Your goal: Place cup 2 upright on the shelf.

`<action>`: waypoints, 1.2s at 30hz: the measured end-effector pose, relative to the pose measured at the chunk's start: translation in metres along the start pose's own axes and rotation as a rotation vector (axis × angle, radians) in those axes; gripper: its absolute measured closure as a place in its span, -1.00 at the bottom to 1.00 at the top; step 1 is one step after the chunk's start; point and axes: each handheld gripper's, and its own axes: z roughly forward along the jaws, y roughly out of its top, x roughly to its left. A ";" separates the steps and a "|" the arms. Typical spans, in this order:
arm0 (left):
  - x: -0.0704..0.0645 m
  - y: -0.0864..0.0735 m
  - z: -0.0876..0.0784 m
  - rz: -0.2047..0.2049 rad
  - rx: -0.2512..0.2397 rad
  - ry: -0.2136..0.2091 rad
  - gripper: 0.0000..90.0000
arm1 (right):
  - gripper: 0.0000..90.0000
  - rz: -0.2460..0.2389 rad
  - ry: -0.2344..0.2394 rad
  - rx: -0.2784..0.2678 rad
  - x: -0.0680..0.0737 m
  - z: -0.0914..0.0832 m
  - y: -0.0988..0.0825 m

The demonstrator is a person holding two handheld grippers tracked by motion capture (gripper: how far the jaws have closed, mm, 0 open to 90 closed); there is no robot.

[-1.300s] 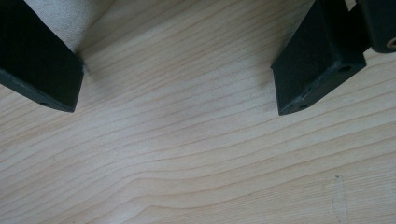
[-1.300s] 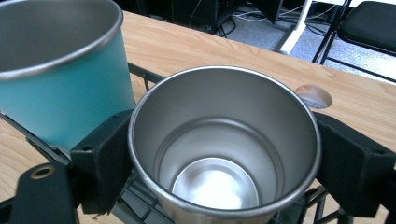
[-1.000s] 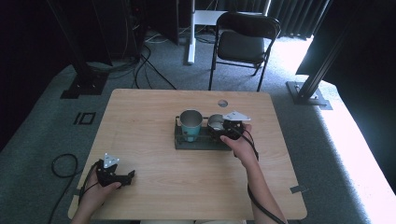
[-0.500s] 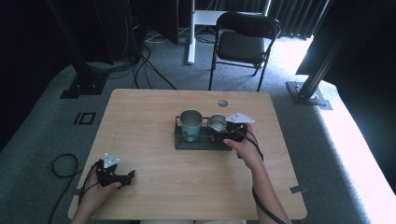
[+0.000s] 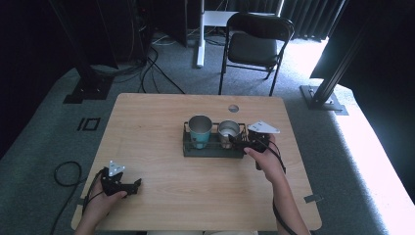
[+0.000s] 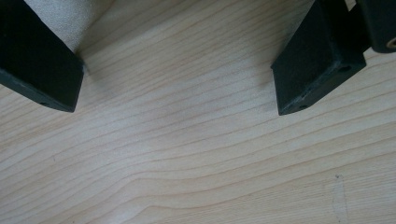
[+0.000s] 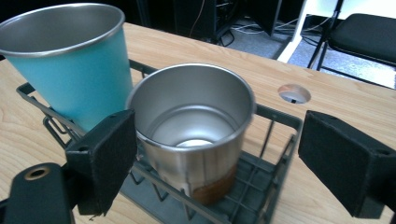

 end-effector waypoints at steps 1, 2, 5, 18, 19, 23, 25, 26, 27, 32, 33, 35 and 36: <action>0.000 0.000 0.000 0.000 0.000 0.000 -0.94 | -0.74 0.003 -0.002 -0.002 -0.001 -0.002 -0.001; 0.000 0.000 0.000 0.000 0.000 0.000 -0.94 | -0.74 0.004 -0.003 -0.002 -0.002 -0.003 -0.002; 0.000 0.000 0.000 0.000 0.000 0.000 -0.94 | -0.74 0.008 -0.010 -0.003 -0.006 -0.008 -0.005; 0.000 0.000 0.000 0.000 0.000 0.001 -0.94 | -0.74 0.045 -0.038 0.000 -0.020 -0.027 -0.022; 0.000 0.000 0.000 -0.001 0.000 0.000 -0.94 | -0.74 0.043 -0.037 0.002 -0.021 -0.028 -0.023; 0.000 0.000 0.000 0.000 -0.001 0.000 -0.94 | -0.74 0.048 -0.047 0.006 -0.024 -0.033 -0.030; 0.000 0.000 0.000 0.000 -0.002 0.000 -0.94 | -0.74 0.059 -0.056 0.013 -0.028 -0.036 -0.037; 0.000 0.000 0.000 0.000 -0.001 0.000 -0.94 | -0.74 0.061 -0.057 0.017 -0.029 -0.037 -0.040; 0.000 0.000 0.000 0.000 -0.002 0.000 -0.94 | -0.74 0.063 -0.060 0.022 -0.031 -0.037 -0.042; 0.000 0.000 0.000 0.001 -0.001 0.000 -0.94 | -0.74 0.070 -0.075 0.046 -0.036 -0.040 -0.056; 0.000 0.000 0.000 0.001 -0.001 0.000 -0.94 | -0.74 0.069 -0.079 0.049 -0.037 -0.040 -0.058; 0.000 0.000 0.000 0.002 0.000 0.000 -0.94 | -0.74 0.075 -0.083 0.054 -0.039 -0.041 -0.063; 0.000 0.000 0.000 0.002 0.000 0.000 -0.94 | -0.74 0.077 -0.084 0.057 -0.039 -0.042 -0.065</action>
